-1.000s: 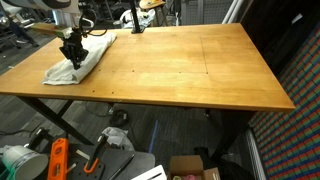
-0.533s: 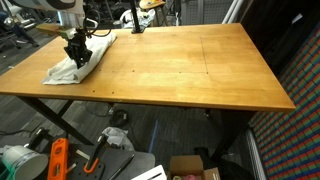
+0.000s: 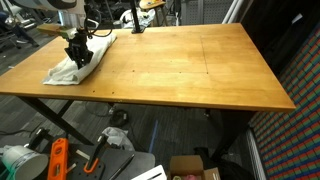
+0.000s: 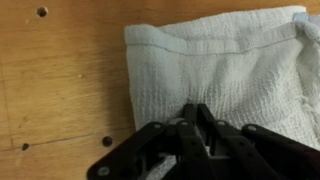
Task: Fold the towel
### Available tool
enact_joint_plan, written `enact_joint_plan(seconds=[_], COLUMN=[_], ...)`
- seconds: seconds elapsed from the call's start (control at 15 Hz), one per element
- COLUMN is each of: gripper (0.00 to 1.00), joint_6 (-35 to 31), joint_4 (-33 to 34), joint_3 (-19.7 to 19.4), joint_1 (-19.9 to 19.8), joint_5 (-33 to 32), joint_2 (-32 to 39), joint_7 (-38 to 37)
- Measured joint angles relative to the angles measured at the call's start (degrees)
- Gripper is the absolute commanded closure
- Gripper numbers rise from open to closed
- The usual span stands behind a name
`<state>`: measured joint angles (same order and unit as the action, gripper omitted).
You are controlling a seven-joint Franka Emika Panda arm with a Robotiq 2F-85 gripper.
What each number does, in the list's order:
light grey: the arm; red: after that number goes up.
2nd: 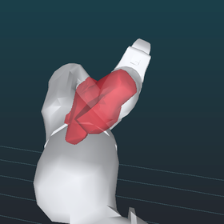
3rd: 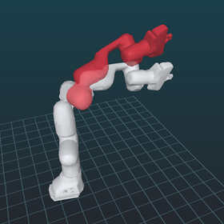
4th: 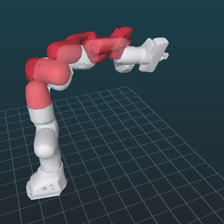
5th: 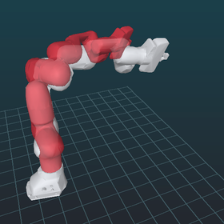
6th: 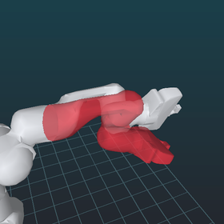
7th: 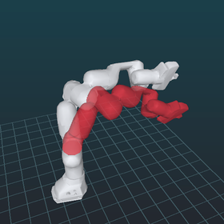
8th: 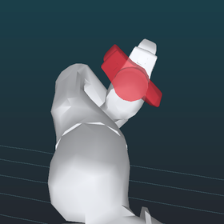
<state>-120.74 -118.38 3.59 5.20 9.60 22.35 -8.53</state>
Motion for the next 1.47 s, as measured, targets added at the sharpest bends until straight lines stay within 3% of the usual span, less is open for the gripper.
enact_joint_plan(seconds=[0.4,1.13,1.47], gripper=[0.88,0.88,0.88], joint_6=[0.70,-10.31,-11.28], joint_4=[-4.39,-8.17,-8.02], joint_3=[0.55,0.55,0.02], joint_1=[0.20,0.25,0.20], joint_5=[-1.34,-1.36,-1.50], joint_2=[-2.70,-5.05,-5.02], joint_7=[3.19,2.29,0.77])
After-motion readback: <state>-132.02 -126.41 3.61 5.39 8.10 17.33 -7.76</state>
